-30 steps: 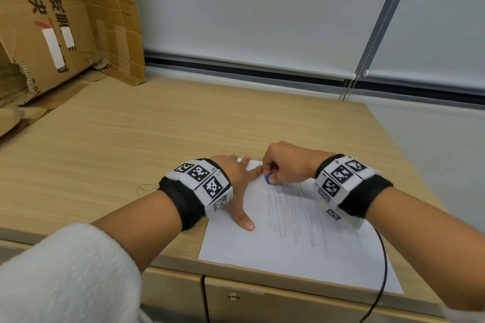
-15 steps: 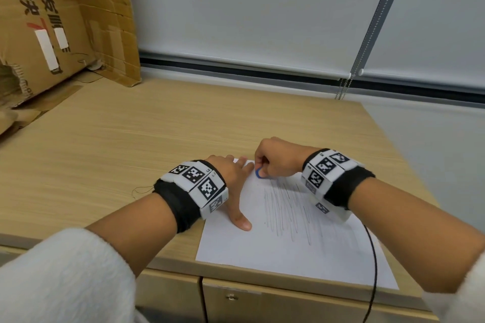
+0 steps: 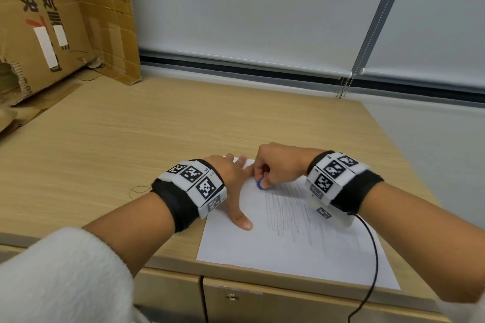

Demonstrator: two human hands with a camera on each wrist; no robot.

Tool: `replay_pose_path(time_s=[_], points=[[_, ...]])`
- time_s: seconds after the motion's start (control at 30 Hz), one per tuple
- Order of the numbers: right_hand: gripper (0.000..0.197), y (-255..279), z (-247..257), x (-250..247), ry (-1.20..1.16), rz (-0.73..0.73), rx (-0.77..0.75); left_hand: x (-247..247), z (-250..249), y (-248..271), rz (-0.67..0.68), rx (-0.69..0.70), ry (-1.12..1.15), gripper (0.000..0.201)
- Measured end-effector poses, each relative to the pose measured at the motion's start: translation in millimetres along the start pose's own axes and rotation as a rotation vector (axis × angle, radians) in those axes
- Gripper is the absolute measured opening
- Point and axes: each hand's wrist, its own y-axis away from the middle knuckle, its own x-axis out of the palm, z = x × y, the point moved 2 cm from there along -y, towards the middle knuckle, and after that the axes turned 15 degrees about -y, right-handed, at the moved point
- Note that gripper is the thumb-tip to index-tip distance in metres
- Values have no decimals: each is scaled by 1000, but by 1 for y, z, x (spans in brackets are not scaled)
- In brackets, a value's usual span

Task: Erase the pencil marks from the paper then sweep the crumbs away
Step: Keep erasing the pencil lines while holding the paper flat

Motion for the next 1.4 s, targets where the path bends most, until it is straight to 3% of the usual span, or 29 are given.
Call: replay_pose_path(time_s=[0.07, 0.2, 0.33, 0.5, 0.63, 0.8, 0.93, 1.1, 1.27, 1.4], points=[[3, 5, -2, -1, 10, 32, 8, -2, -1, -1, 27, 7, 0, 129], [6, 11, -8, -3, -27, -99, 11, -4, -1, -2, 44, 16, 1, 130], [4, 19, -1, 7, 6, 42, 9, -1, -1, -3, 15, 13, -15, 130], [7, 19, -2, 4, -34, -125, 2, 0, -1, -4, -6, 6, -25, 131], [6, 30, 3, 13, -27, 43, 3, -2, -2, -5, -1, 1, -36, 131], [7, 29, 3, 11, -40, -91, 4, -1, -2, -6, -6, 6, -47, 131], [8, 37, 10, 19, -28, 31, -2, -2, -3, -5, 0, -8, -59, 133], [7, 30, 9, 13, -52, -98, 5, -3, -3, -3, -1, -9, -45, 131], [6, 41, 16, 23, -47, 51, -11, -5, -4, -2, 23, -1, -54, 131], [6, 38, 15, 19, -52, 13, 3, -5, -6, 0, 44, 38, -34, 127]])
